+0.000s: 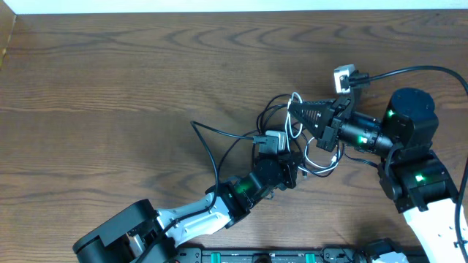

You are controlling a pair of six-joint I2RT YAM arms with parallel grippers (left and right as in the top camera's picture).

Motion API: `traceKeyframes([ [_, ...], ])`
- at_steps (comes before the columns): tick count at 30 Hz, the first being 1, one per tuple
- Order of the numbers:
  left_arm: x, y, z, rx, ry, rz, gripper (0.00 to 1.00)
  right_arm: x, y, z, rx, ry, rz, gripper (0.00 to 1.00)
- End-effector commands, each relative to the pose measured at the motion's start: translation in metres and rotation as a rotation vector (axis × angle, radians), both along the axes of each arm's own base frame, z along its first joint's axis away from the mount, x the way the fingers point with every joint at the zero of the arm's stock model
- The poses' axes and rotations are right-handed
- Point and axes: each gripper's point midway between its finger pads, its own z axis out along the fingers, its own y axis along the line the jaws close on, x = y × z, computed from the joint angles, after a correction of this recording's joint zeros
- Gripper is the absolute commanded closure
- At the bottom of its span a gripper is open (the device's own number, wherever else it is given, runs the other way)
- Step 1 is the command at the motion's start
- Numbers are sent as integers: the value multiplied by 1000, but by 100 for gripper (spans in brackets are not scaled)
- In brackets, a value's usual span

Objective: Untangle cables

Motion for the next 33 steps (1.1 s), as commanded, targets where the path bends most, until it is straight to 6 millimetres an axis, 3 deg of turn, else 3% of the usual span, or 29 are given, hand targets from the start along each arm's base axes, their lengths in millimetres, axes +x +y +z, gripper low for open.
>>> traceKeyframes([
  [1,1,-2,0,3,-8,1,92,-1,0,1,9,11,6,98],
  [6,0,0,-4,17,0,0,92,-1,0,1,2,0,8,98],
  [9,3,6,1,41,-21,-3,92,4,-4,-7,-33,1,-24,93],
  [13,5,23,28,55,-54,-21,92,14,-21,-35,-113,101,-154,59],
  [19,16,89,102,5,-148,98,92,23,-56,-78,-275,235,-371,7],
  [23,17,136,160,-102,-255,205,92,14,-62,-98,-325,318,-381,1],
  [27,6,169,209,-211,-374,272,92,-3,-59,-126,-390,447,-341,1],
  [30,1,191,231,-255,-436,340,92,-17,-49,-144,-442,524,-284,2],
  [33,-1,204,241,-277,-469,389,92,-29,-27,-154,-458,555,-186,1],
])
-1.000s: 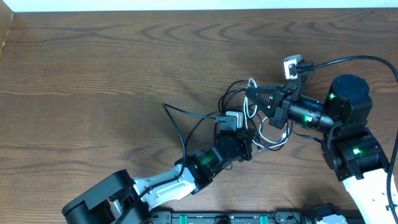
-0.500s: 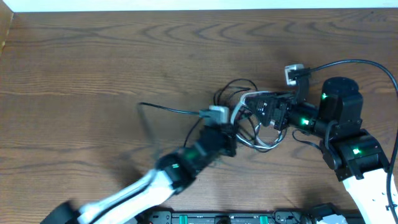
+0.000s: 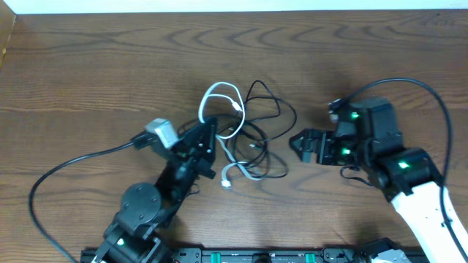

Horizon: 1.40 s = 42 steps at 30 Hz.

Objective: Untangle cables

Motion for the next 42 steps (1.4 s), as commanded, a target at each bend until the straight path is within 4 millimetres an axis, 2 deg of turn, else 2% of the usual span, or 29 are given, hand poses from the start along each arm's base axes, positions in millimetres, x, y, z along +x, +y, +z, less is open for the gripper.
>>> traceKeyframes([
  [1,0,14,13,-17,-39,58,92,-11,26,-6,20,32,102,1],
  [6,-2,15,27,-53,-87,57,92,-15,69,-12,43,11,216,1],
  [9,-3,16,36,-75,-116,57,92,-7,90,-21,95,92,112,1],
  [12,-3,15,35,-71,-112,56,92,6,104,-24,175,157,10,1],
  [17,-2,13,26,-48,-84,49,92,23,145,-4,366,109,110,1],
  [22,-1,12,17,-26,-52,49,92,30,169,2,433,76,135,1],
  [26,-2,13,27,-50,-86,50,92,25,183,-19,371,76,102,1],
  [32,-9,23,66,-149,-221,75,92,0,208,-77,233,136,131,2],
  [34,-9,33,76,-163,-260,126,92,-11,211,-99,186,184,145,4],
  [37,-3,56,77,-183,-258,264,92,-20,196,-137,64,246,130,12],
  [40,1,73,73,-149,-251,379,92,-20,160,-164,-102,280,72,14],
  [42,3,80,71,-85,-259,432,92,-17,132,-174,-205,293,16,13],
])
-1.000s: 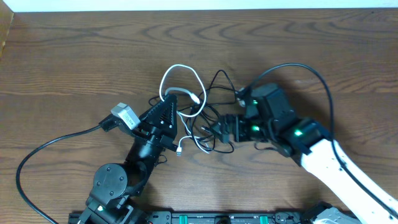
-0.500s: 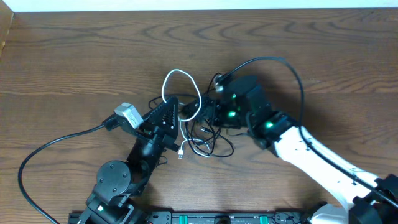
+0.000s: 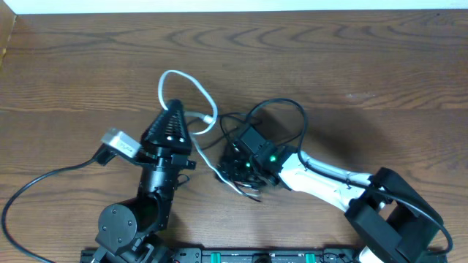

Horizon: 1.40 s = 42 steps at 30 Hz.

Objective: Untangle cables

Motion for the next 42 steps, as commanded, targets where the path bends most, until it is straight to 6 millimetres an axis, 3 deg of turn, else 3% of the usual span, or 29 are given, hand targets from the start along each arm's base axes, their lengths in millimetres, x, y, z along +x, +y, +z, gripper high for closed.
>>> traceKeyframes([
  [1,2,29,2,70,3,196,92,23,-46,-15,-196,-80,-71,13],
  [6,6,63,-19,81,110,406,92,35,-126,-25,-469,-63,-197,10],
  [11,-3,102,-31,79,190,643,92,43,-174,-26,-564,-6,-289,9],
  [16,-20,133,-34,87,246,845,92,52,-191,-26,-567,6,-324,7],
  [23,-18,131,-42,169,285,856,92,67,-199,-21,-544,-11,-366,1],
  [28,-17,131,-47,204,304,860,92,86,-202,8,-496,-92,-333,1],
  [33,-35,156,-53,172,367,1028,92,90,-243,44,-581,-170,-423,1],
  [37,-45,171,-56,145,394,1124,92,81,-276,57,-637,-147,-543,1],
  [42,-43,171,-57,157,401,1128,93,80,-280,59,-602,-122,-568,1],
])
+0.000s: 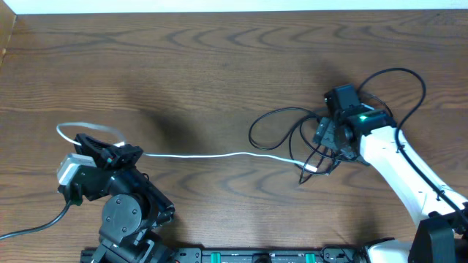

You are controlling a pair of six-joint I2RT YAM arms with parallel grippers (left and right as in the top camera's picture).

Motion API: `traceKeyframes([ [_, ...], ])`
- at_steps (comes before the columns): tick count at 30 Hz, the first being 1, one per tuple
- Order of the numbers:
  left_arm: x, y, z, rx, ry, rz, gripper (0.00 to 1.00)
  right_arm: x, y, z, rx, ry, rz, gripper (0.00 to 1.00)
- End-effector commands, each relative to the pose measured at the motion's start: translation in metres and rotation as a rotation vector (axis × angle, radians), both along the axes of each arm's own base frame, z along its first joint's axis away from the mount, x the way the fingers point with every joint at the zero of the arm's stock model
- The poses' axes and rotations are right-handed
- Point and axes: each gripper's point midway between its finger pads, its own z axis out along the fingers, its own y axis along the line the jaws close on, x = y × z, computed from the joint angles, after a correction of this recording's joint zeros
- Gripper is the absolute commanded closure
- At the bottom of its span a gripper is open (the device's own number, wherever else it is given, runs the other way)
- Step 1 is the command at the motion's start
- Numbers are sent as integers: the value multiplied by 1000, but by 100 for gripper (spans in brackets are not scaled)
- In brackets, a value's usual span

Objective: Untangle cables

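A white cable (219,155) runs nearly straight across the table from my left gripper (117,152) to a tangle at the right. Behind the left gripper its end curls in a loop (77,128). The left gripper looks shut on it. The black cable (267,120) lies in loose loops at centre right, and the white cable's far end (313,166) is caught among them. My right gripper (324,139) points down into that tangle and appears shut on black strands. Its fingers are largely hidden by the wrist.
The brown wooden table (219,66) ends in a pale strip at the far edge. A black camera lead (409,77) arcs behind the right wrist, and another lead (29,226) trails off the left arm. A black rail (256,256) lines the front edge.
The left gripper has moved from table centre to the far left with the white cable. The right gripper has moved from the centre to the right with the black tangle. The white cable is now stretched out.
At first both grippers met over a tight knot of cables at centre right. Then they stood apart, with the knot lying loose at mid-table. Then the left held the white loop and the right reached into the black bundle. Now the two are far apart.
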Motion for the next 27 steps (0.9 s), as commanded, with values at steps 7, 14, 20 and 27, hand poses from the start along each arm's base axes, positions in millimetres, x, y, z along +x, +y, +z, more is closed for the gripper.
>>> traceKeyframes([
  [7,10,-4,-16,75,134,59,92,-2,-34,11,-158,-39,-136,1],
  [14,38,-21,-39,119,216,38,93,-16,-41,11,-177,-8,-227,1],
  [20,87,-66,-70,164,299,-217,92,9,129,38,605,-140,724,10],
  [27,88,-62,-82,177,339,-158,92,-4,94,16,428,-19,640,16],
])
